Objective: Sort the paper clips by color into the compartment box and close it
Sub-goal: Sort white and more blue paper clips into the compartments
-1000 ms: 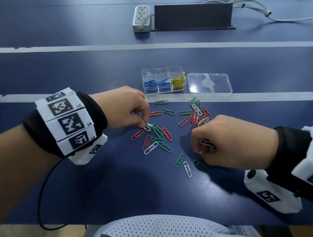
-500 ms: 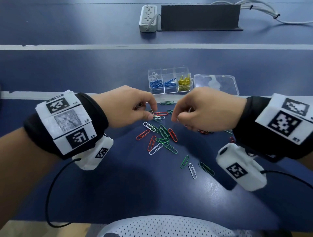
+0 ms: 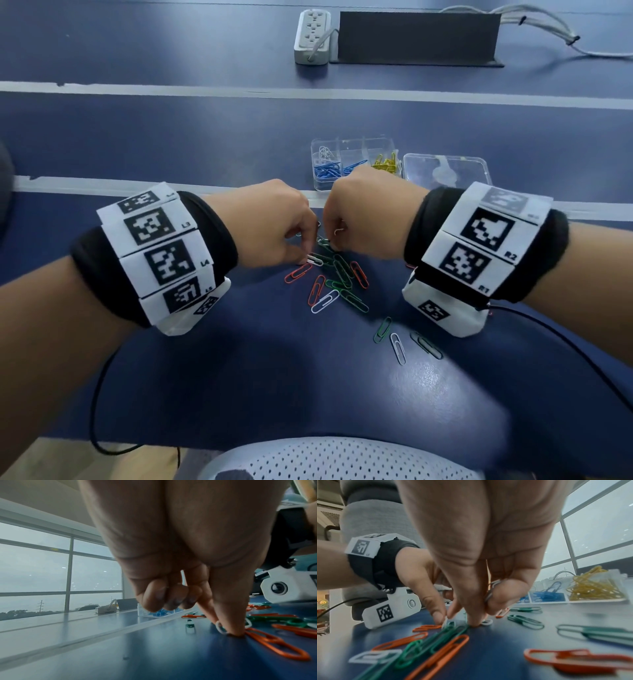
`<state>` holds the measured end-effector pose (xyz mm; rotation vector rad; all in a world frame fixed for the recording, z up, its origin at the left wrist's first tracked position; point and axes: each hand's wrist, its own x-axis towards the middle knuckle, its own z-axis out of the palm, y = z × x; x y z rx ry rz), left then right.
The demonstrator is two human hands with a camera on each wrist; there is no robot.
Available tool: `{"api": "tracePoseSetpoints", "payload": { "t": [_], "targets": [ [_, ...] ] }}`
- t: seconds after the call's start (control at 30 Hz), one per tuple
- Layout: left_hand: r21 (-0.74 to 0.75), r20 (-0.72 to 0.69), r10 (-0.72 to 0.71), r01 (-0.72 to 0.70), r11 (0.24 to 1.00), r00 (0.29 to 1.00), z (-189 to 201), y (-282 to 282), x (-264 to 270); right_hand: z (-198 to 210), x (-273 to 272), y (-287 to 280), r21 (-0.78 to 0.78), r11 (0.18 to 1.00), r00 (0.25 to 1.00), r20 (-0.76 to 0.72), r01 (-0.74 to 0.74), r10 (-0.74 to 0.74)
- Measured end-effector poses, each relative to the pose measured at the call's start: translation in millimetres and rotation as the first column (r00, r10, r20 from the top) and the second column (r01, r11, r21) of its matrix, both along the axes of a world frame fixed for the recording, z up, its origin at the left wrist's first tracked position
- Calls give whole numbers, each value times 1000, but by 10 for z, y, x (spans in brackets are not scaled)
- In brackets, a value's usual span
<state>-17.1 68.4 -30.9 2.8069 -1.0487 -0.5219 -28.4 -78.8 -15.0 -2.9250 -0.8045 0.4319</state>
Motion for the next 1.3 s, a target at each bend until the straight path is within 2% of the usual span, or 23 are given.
{"api": "tracePoseSetpoints", "payload": {
  "t": [0.17,0.4,0.53,0.63,0.73,0.9,1.07,1.3],
  "targets": [
    [-133,-42,51,-56,989,998,43,49,-67,1,-6,-55,-38,999,1000,7,5,-4],
    [-161,-117,112,-130,978,987,110,4,-79,1,-27,-90,-45,999,1000,-19,-22,21],
    [-183,-114,158,-178,967,981,104,-10,-60,-24,-46,-99,-57,998,999,-21,-33,31],
    [-167,-111,182,-199,966,977,118,-32,-33,1,-26,-135,-22,998,997,-41,58,-59],
    [-185,-67,250,-258,948,966,161,-77,73,90,81,-179,75,975,973,-115,210,-201],
    [-244,-25,400,-393,886,916,243,-227,389,202,495,-214,236,880,902,-241,413,-358],
    [-330,-80,502,-499,802,861,240,-370,685,270,884,-209,397,737,831,-361,548,-423],
    [-318,-198,604,-633,706,772,215,-395,859,220,1075,-24,329,750,818,-261,574,-512]
  ]
}}
